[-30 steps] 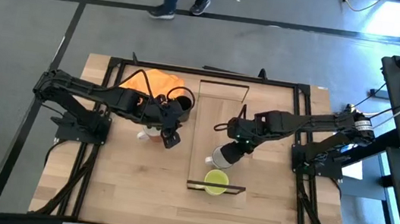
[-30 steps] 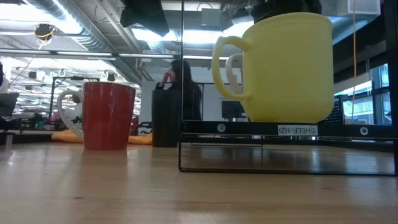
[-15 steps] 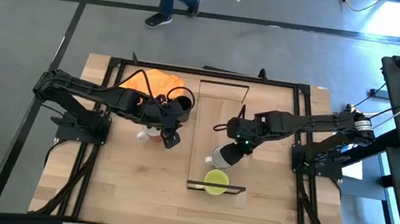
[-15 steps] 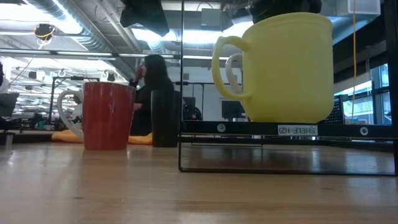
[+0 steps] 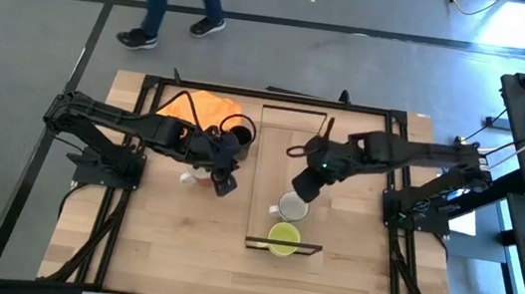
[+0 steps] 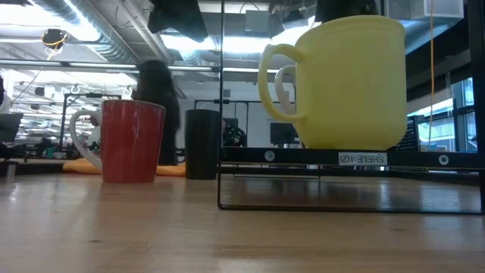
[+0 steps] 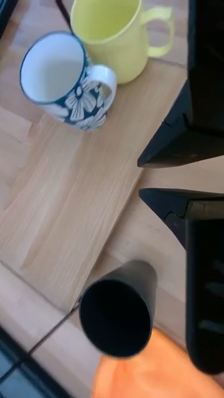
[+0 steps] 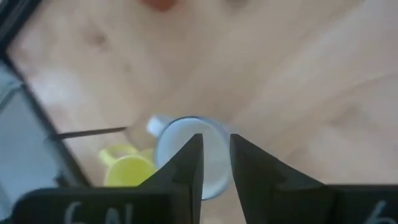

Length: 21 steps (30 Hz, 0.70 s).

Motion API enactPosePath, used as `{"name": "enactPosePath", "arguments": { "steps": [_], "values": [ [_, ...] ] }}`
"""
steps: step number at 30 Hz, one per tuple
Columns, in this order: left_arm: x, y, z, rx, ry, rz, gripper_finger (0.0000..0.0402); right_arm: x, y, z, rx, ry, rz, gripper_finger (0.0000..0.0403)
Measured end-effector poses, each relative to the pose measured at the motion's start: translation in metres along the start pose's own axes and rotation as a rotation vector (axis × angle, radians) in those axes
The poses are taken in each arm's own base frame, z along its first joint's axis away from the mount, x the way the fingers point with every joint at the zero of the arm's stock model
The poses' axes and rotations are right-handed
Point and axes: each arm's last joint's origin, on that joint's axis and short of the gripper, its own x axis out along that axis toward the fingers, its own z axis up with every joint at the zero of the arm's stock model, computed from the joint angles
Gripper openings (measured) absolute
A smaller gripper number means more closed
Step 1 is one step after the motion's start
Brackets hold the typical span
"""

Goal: Stack small to large cups/mugs on shelf
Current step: Put the blue patterned mug on the shelf

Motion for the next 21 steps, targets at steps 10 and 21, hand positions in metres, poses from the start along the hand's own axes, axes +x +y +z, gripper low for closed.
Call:
{"name": "enactPosePath", "arguments": {
  "steps": [10, 21],
  "values": [
    [-0.001, -0.003, -0.002, 0.025, 0.037, -0.065, 0.0059, -0.018, -0.022, -0.012, 0.015, 0.078, -0.295, 0.008],
    [-0.01, -0.027, -0.017, 0.099, 0.059, -0.143, 0.0059, 0.001, -0.024, -0.037, 0.055, 0.201, -0.37, 0.008]
  ]
}}
